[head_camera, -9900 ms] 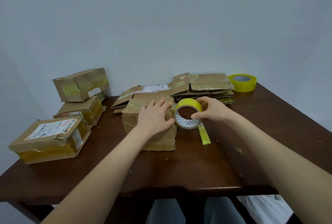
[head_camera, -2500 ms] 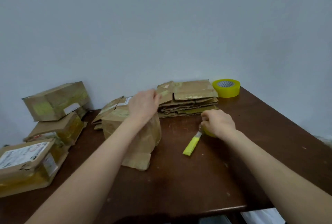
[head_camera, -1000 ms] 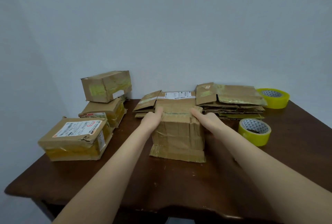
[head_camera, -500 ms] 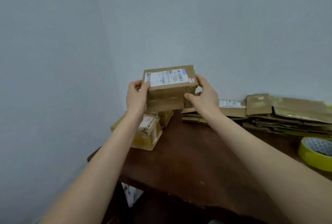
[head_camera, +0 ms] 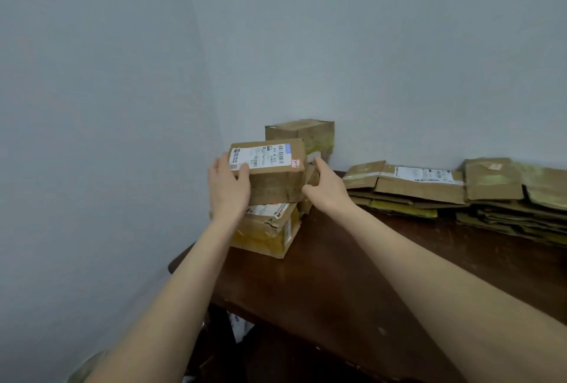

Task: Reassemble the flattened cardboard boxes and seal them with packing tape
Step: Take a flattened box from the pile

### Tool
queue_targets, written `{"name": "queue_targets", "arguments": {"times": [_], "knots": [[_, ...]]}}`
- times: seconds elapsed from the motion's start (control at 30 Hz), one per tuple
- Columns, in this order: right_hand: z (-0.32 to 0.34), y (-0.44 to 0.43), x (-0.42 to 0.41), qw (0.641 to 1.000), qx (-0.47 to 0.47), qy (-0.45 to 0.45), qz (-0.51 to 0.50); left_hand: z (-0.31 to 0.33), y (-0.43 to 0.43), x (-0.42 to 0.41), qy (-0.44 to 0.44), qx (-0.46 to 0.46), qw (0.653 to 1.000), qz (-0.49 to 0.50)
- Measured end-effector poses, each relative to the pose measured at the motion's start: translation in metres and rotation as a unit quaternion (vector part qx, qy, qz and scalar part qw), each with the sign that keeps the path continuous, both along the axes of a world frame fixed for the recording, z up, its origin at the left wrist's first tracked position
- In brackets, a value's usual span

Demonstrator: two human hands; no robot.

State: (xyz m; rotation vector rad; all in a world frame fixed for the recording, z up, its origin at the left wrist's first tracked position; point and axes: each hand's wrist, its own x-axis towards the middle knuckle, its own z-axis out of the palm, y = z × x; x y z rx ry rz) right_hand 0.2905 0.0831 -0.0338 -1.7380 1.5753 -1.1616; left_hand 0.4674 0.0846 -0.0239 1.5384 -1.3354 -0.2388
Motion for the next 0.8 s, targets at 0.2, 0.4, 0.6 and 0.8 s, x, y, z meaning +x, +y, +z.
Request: {"name": "queue_targets", "arguments": {"times": [0.2,0.4,0.6,0.8], "knots": [[-0.008,-0.004,-0.052,0.996,0.010,0.009,-0.091,0.023,0.015,-0.087,-0.120,-0.197,0.971,-0.070],[-0.014,-0.012,-0.155,0.966,0.046,0.077,-0.245,-0.022,-0.029,-0.212,-0.173,0.010,0.959,-0.225],[-0.025,-0.038,-0.248,0.935,0.149,0.091,-0.307,-0.055,-0.105,-0.241,-0.207,0.153,0.943,-0.213],[-0.045,-0.066,-0.268,0.921,0.211,0.171,-0.280,-0.092,-0.140,-0.236,-0.289,0.254,0.899,-0.210]]}}
